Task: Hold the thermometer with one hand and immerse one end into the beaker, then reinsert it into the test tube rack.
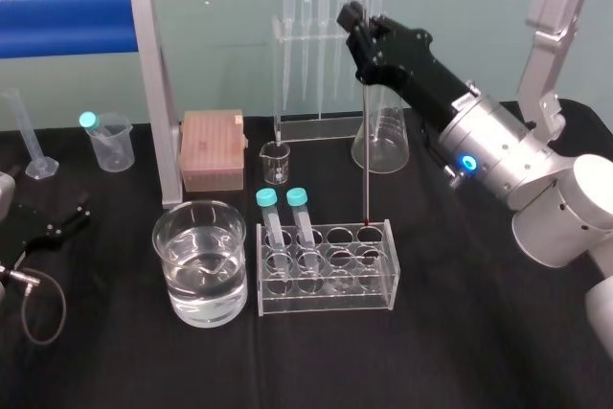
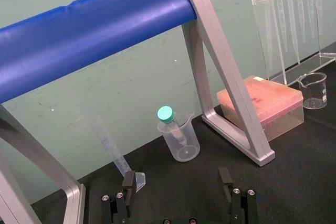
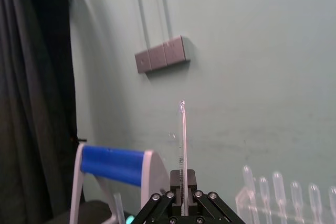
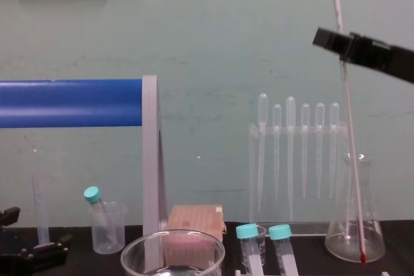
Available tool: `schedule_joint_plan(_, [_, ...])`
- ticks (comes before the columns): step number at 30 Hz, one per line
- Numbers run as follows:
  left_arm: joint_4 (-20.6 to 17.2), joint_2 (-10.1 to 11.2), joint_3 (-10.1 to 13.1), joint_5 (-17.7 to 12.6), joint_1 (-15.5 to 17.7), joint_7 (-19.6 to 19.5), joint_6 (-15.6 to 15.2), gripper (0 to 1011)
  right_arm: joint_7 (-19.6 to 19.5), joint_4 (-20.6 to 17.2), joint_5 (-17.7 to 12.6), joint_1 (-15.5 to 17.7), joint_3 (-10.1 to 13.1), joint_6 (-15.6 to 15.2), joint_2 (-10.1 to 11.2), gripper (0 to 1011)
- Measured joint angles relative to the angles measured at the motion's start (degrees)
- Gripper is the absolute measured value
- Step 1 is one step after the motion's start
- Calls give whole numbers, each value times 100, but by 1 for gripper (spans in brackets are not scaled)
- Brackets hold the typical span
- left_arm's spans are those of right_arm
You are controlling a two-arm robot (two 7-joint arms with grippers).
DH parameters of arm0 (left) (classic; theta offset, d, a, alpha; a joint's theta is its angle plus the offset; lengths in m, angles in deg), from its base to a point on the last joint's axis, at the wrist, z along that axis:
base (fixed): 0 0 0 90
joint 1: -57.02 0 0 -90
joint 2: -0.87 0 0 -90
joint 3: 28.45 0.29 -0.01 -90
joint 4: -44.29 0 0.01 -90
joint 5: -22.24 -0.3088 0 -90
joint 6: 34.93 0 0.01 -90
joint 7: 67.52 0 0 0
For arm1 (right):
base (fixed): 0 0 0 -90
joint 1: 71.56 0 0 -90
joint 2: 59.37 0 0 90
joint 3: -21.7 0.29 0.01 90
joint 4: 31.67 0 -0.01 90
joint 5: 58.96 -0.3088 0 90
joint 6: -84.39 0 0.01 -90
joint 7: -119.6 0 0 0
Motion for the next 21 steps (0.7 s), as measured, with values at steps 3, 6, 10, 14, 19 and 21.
schedule_joint_plan(3, [0, 0, 0, 0, 0, 0, 0, 1008, 39, -41, -49, -28, 4, 71, 9, 55])
schedule_joint_plan(6, [0, 0, 0, 0, 0, 0, 0, 1008, 105, -57, -79, -99, -15, 207, 14, 56])
schedule_joint_plan(10, [0, 0, 0, 0, 0, 0, 0, 1008, 212, -7, -78, -220, -89, 376, -7, 55])
schedule_joint_plan(14, [0, 0, 0, 0, 0, 0, 0, 1008, 360, 95, -88, -367, -197, 507, -60, 56])
schedule_joint_plan(19, [0, 0, 0, 0, 0, 0, 0, 1008, 589, 258, -181, -542, -357, 597, -144, 55])
schedule_joint_plan(21, [0, 0, 0, 0, 0, 0, 0, 1008, 723, 332, -245, -625, -440, 641, -181, 55])
